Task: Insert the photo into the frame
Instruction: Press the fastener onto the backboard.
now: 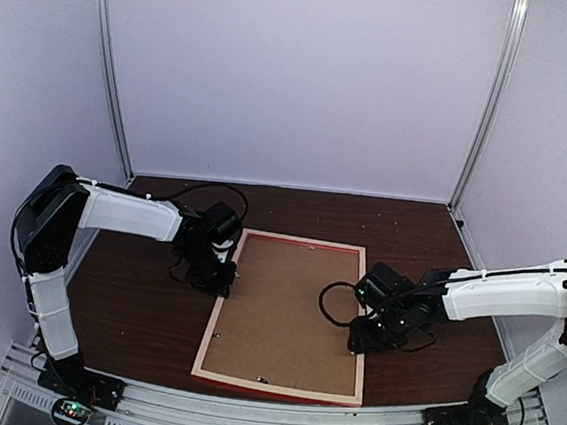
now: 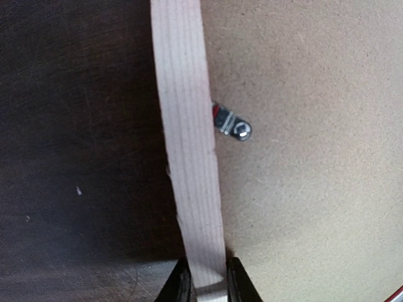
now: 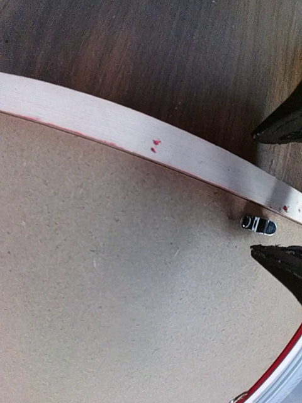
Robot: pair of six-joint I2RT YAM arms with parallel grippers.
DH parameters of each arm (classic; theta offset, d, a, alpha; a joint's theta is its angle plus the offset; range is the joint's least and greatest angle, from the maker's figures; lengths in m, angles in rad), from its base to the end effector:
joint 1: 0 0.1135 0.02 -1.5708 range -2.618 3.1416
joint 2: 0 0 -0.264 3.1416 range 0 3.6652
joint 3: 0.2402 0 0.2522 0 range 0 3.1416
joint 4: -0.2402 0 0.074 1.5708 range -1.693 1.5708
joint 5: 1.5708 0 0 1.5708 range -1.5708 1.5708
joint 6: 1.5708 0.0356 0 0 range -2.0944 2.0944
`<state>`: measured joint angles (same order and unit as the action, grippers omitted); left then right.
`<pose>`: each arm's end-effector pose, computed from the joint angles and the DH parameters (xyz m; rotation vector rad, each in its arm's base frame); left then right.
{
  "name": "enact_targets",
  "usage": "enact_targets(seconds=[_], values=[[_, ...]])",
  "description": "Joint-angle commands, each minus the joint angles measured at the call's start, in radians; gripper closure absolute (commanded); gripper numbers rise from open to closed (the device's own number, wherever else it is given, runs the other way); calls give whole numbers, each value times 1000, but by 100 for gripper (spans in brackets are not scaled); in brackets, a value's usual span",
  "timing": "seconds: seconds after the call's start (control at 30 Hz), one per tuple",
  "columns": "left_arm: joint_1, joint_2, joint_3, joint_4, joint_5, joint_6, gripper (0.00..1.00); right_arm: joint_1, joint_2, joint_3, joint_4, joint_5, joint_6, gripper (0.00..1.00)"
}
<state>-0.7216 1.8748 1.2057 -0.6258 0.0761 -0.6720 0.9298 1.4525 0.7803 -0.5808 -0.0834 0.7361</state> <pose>0.2671 -0.2387 0.1552 0.0890 2.9571 -0.3500 0.1484 0.2038 0.1661 -0.3057 2.9422 0.4338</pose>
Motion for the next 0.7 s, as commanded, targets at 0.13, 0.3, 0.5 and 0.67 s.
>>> enact_targets(seconds=[0.13, 0.3, 0.5, 0.67], values=[[3, -16, -17, -6, -24, 30, 82, 21, 16, -16, 5, -13, 1, 50], [4, -17, -15, -6, -22, 35, 82, 24, 42, -15, 17, -13, 1, 52], [4, -14, -11, -6, -19, 37, 82, 24, 57, -13, 16, -4, 1, 60], [3, -7, -7, -6, -11, 43, 82, 24, 68, -12, 26, -6, 2, 66]])
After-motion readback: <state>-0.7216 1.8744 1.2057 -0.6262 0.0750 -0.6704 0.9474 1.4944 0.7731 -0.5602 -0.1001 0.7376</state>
